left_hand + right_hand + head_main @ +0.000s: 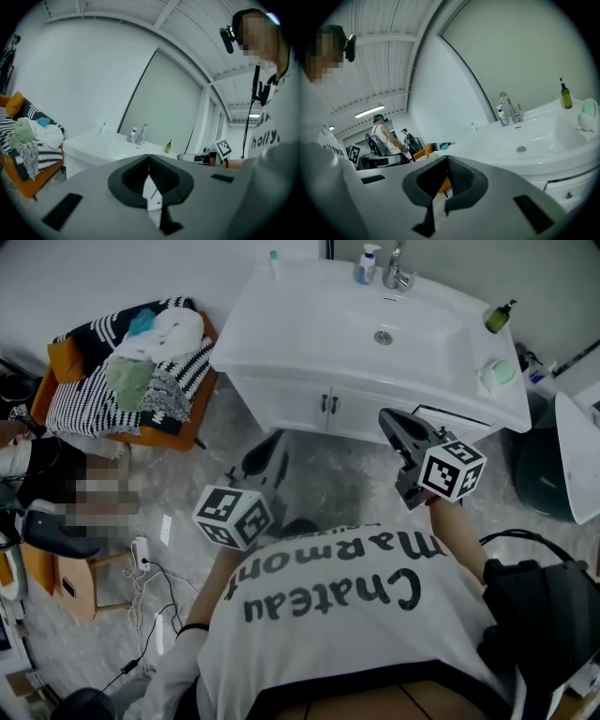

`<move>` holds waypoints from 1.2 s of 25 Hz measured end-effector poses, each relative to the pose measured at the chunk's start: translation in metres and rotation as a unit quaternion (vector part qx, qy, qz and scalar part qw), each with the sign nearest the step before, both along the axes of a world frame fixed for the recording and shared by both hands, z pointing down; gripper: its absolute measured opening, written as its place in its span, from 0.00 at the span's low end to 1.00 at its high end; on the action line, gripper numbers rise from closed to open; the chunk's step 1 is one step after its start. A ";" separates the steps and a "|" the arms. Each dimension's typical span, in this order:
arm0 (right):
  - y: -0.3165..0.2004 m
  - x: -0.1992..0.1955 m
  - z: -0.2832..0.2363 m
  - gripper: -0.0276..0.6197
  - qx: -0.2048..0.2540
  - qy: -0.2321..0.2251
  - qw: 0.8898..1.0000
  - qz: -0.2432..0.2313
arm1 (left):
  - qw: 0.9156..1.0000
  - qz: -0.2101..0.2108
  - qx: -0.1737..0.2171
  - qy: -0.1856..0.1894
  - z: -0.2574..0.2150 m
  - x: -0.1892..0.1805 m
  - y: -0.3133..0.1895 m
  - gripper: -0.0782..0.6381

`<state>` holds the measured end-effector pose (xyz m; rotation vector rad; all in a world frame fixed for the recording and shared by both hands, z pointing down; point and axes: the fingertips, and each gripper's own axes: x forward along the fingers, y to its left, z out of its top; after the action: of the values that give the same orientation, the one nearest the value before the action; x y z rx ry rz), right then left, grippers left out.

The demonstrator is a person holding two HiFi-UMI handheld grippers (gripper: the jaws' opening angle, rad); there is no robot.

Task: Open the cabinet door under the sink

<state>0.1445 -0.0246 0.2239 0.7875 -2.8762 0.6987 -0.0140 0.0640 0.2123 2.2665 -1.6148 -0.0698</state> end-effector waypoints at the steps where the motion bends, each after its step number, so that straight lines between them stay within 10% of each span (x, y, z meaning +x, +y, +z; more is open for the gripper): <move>1: -0.002 -0.001 0.000 0.06 -0.006 -0.006 1.000 0.005 | 1.000 0.001 -0.002 0.001 0.000 -0.002 -0.003 0.12; 30: -0.041 -0.098 0.003 0.06 -0.014 -0.003 0.972 0.233 | 0.971 0.238 -0.034 0.003 0.013 -0.112 -0.126 0.12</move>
<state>0.0468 -0.0653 0.2272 1.4802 -2.6923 0.7765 -0.1265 -0.0623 0.2248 2.5254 -1.0124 0.0989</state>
